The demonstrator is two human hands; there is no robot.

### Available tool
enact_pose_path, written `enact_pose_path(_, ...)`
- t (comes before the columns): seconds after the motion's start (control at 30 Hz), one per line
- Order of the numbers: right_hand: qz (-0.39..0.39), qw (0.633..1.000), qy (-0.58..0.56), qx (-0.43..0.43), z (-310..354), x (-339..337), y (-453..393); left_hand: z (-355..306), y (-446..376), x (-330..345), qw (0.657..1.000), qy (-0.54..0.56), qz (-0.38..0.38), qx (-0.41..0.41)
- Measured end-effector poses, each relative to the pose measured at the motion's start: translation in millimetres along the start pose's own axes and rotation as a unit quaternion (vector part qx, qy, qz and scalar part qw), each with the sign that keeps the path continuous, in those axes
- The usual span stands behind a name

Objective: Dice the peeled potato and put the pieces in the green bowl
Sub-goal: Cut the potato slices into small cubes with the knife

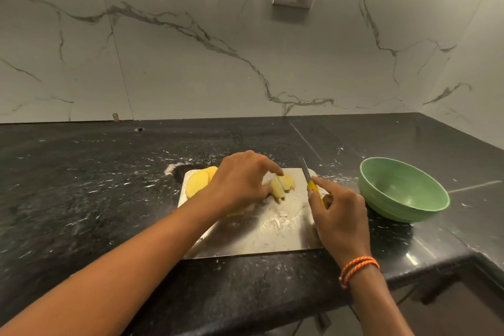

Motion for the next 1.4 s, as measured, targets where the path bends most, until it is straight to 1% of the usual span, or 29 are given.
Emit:
enact_pose_path(0.1,0.000,1.000,0.002,-0.007,0.6,-0.2,0.6,-10.5,-7.5,0.9,0.997,0.000,0.020,0.071)
enact_pose_path(0.17,0.001,1.000,0.009,-0.013,2.3,-0.5,2.0,-10.7,-11.0,2.3,0.995,-0.028,0.028,0.090)
enact_pose_path(0.23,0.001,1.000,0.014,-0.012,2.3,0.1,2.3,-3.0,-14.7,4.8,0.996,-0.046,0.030,0.075)
enact_pose_path(0.37,0.000,1.000,0.011,-0.004,0.9,0.0,2.3,8.9,-24.0,6.6,0.998,-0.026,0.046,0.039)
enact_pose_path(0.47,0.003,1.000,0.006,0.003,0.0,-0.5,2.6,11.7,-33.0,6.8,0.996,-0.019,0.066,0.054)
enact_pose_path(0.53,0.001,1.000,0.002,0.007,0.4,-1.1,2.4,11.6,-39.8,14.2,0.991,0.003,0.107,0.080)
enact_pose_path(0.63,0.000,1.000,-0.002,0.012,2.1,-2.6,2.7,7.9,-46.2,28.4,0.972,0.041,0.207,0.103)
enact_pose_path(0.7,0.001,1.000,0.005,0.014,1.8,-2.6,2.9,6.0,-49.5,32.8,0.964,0.046,0.236,0.111)
enact_pose_path(0.8,0.012,0.999,0.031,0.019,1.0,-0.1,3.4,4.3,-49.3,30.2,0.968,0.038,0.221,0.108)
enact_pose_path(0.93,0.003,0.998,0.057,0.022,1.5,0.8,4.7,-2.1,-37.4,26.1,0.982,0.020,0.172,0.081)
enact_pose_path(1.07,0.004,0.995,0.100,0.028,1.4,3.3,4.7,-2.2,-25.7,25.5,0.995,-0.004,0.103,-0.002)
enact_pose_path(1.2,0.021,0.989,0.143,0.043,1.2,5.2,5.4,-0.8,-20.3,22.4,0.996,-0.044,0.038,-0.066)
enact_pose_path(1.4,0.019,0.980,0.196,0.008,9.8,7.4,11.1,17.3,-20.8,11.5,0.994,0.024,0.057,-0.090)
Point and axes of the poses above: each hand's wrist, its own y-axis away from the middle knuckle, its own x-axis out of the palm, z = x × y, the point moved 7 cm from there along -y, towards the middle knuckle, and after that the axes turned 11 degrees about x, right-handed, at the moved point
